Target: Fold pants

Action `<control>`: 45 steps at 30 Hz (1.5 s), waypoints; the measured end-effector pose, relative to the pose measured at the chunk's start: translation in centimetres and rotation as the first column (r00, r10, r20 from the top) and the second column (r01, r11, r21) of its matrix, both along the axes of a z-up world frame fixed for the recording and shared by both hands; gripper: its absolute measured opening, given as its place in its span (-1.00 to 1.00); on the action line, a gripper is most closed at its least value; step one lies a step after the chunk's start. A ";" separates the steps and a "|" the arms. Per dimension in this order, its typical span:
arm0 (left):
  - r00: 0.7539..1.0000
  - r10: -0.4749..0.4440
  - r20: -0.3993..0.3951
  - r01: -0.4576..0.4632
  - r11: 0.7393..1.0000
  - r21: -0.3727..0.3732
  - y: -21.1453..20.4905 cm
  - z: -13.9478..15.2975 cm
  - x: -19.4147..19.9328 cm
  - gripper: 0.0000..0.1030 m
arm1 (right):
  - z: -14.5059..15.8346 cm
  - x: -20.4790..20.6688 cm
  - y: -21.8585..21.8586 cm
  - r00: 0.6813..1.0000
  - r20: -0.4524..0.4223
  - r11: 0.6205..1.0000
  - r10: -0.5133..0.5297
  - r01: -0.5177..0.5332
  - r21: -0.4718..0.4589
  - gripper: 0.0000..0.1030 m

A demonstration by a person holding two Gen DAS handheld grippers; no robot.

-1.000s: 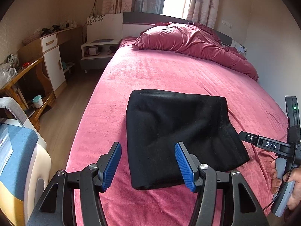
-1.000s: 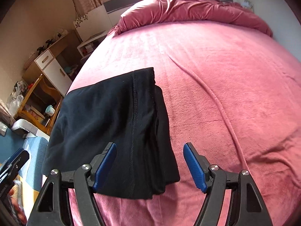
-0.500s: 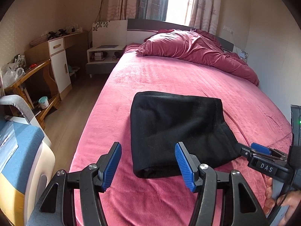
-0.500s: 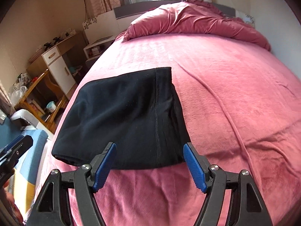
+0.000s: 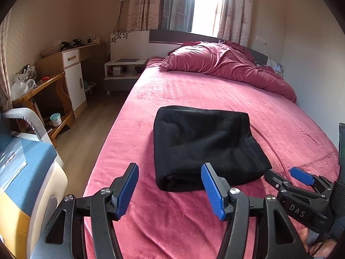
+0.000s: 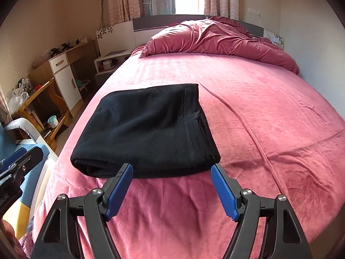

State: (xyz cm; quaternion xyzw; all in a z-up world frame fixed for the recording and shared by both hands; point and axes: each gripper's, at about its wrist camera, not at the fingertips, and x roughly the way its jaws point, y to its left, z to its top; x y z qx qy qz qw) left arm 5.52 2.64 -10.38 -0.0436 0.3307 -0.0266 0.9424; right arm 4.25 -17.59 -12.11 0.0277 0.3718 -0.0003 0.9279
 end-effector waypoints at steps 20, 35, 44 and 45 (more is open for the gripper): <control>0.999 0.042 -0.023 -0.042 0.999 0.026 -0.5 -0.5 -0.5 0.25 | 0.4 -0.8 0.2 1.000 0.022 1.000 -0.006 0.006 -0.013 0.47; 0.998 0.064 0.022 -0.065 0.997 0.048 -0.5 0.8 -0.6 0.25 | 2.0 -1.2 0.1 0.997 0.071 0.999 -0.024 0.026 -0.025 0.47; 0.993 0.074 0.093 -0.077 0.996 0.039 -0.4 3.1 -1.0 0.25 | 3.9 -1.6 0.1 0.991 0.126 0.999 -0.037 0.039 -0.014 0.49; 0.993 0.070 0.093 -0.073 0.997 0.035 -0.6 3.1 -1.1 0.25 | 4.0 -1.7 0.2 0.991 0.131 0.999 -0.037 0.039 -0.014 0.49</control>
